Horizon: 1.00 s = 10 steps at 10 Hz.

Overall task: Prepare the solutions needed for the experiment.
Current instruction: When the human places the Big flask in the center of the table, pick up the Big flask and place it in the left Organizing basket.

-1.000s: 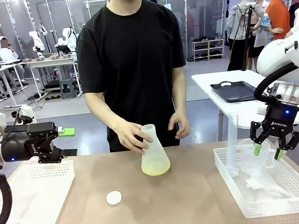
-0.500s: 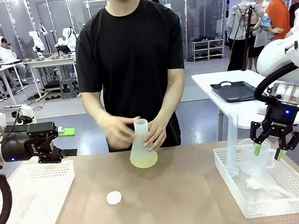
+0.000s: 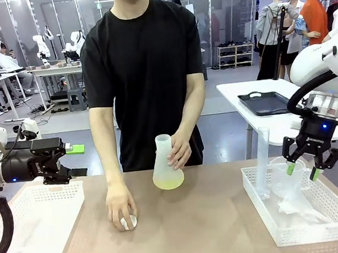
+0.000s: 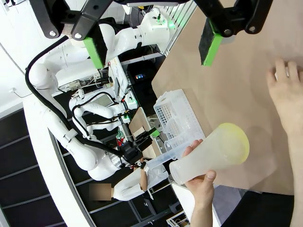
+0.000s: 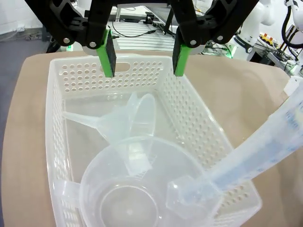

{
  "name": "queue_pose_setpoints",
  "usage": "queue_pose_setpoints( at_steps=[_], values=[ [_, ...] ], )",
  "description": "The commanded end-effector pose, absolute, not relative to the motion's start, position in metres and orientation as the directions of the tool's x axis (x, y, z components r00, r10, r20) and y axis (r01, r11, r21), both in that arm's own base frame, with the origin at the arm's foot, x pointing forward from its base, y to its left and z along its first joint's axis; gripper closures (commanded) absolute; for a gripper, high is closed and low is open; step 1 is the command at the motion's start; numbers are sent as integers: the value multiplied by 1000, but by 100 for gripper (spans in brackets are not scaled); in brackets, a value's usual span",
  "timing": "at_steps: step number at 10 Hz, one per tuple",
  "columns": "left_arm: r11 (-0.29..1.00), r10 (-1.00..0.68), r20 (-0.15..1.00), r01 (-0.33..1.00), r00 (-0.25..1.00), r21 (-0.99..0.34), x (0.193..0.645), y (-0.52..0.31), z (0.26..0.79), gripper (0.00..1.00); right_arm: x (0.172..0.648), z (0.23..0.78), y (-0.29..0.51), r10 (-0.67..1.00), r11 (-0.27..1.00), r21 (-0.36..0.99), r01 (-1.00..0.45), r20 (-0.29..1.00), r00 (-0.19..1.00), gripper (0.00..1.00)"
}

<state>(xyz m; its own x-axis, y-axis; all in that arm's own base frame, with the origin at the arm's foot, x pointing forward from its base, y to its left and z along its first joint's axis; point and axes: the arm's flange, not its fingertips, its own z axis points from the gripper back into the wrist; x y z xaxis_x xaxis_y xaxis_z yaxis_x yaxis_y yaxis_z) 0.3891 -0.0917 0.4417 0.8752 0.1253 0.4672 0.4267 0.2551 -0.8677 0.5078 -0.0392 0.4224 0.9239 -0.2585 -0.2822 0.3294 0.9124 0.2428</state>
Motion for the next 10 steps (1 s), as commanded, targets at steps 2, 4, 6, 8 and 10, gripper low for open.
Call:
queue_pose_setpoints(
  at_steps=[2, 4, 6, 8, 10],
  values=[
    [229, 152, 457, 418, 877, -879, 390, -95, 443, 0, 461, 483, -12, -272, 864, 427, 265, -45, 961, 38],
    [229, 152, 457, 418, 877, -879, 390, -95, 443, 0, 435, 510, 4, -313, 776, 578, 252, 7, 950, 38],
    [229, 152, 457, 418, 877, -879, 390, -95, 443, 0, 415, 524, 16, -273, 685, 707, 175, 26, 962, 38],
    [229, 152, 457, 418, 877, -879, 390, -95, 443, 0, 405, 529, 32, -195, 557, 828, 63, 57, 979, 38],
    [229, 152, 457, 418, 877, -879, 390, -95, 443, 0, 401, 527, 37, -175, 404, 913, 48, 26, 984, 38]
  ],
)
